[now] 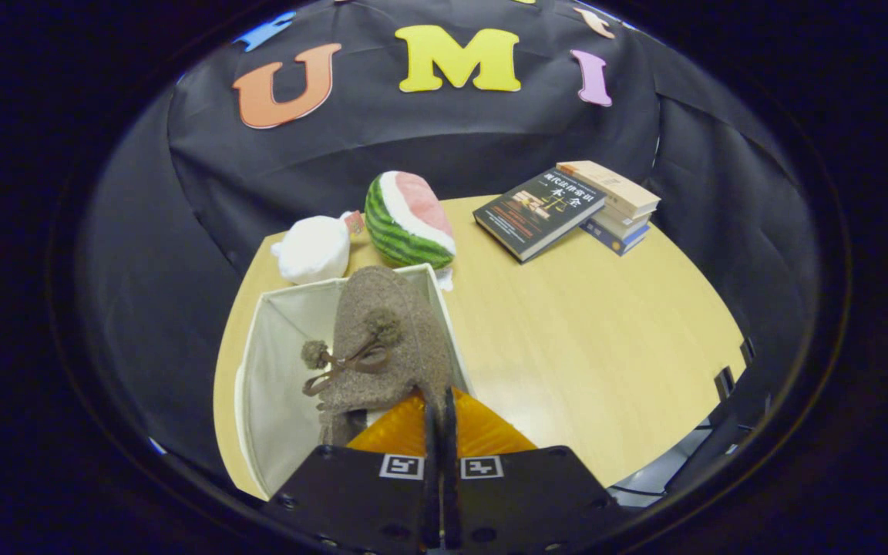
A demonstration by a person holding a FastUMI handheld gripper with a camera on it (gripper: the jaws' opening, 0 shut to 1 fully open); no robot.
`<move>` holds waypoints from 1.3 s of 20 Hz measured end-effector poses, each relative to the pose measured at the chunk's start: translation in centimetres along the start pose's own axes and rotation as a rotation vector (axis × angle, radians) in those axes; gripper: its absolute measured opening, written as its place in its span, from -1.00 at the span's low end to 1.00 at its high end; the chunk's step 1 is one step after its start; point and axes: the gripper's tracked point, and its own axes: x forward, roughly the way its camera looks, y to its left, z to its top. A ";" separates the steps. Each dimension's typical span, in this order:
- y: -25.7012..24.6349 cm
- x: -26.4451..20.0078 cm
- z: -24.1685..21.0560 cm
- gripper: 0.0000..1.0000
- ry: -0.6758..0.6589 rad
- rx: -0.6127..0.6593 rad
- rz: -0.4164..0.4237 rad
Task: Open the storage box then place both shoes into the box .Put the left shoe in first, then the right shoe, with the right side of both shoes facing outward in a uniform manner.
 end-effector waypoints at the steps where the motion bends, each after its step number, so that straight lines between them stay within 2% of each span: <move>1: 0.7 0.3 -0.2 -0.84 0.003 0.000 0.015; 3: 1.1 0.4 0.1 -0.68 -0.002 -0.016 0.033; 6: 1.5 -0.7 1.7 -0.66 -0.063 -0.062 0.056; 8: 1.3 -1.9 3.0 -0.22 -0.116 -0.090 0.086; 13: -1.6 -6.0 6.5 0.71 -0.247 -0.126 0.133; 15: -3.8 -7.9 8.1 0.92 -0.299 -0.116 0.142; 22: -15.2 -15.0 14.4 0.93 -0.525 -0.098 0.141; 26: -20.8 -18.1 16.9 0.90 -0.610 -0.078 0.140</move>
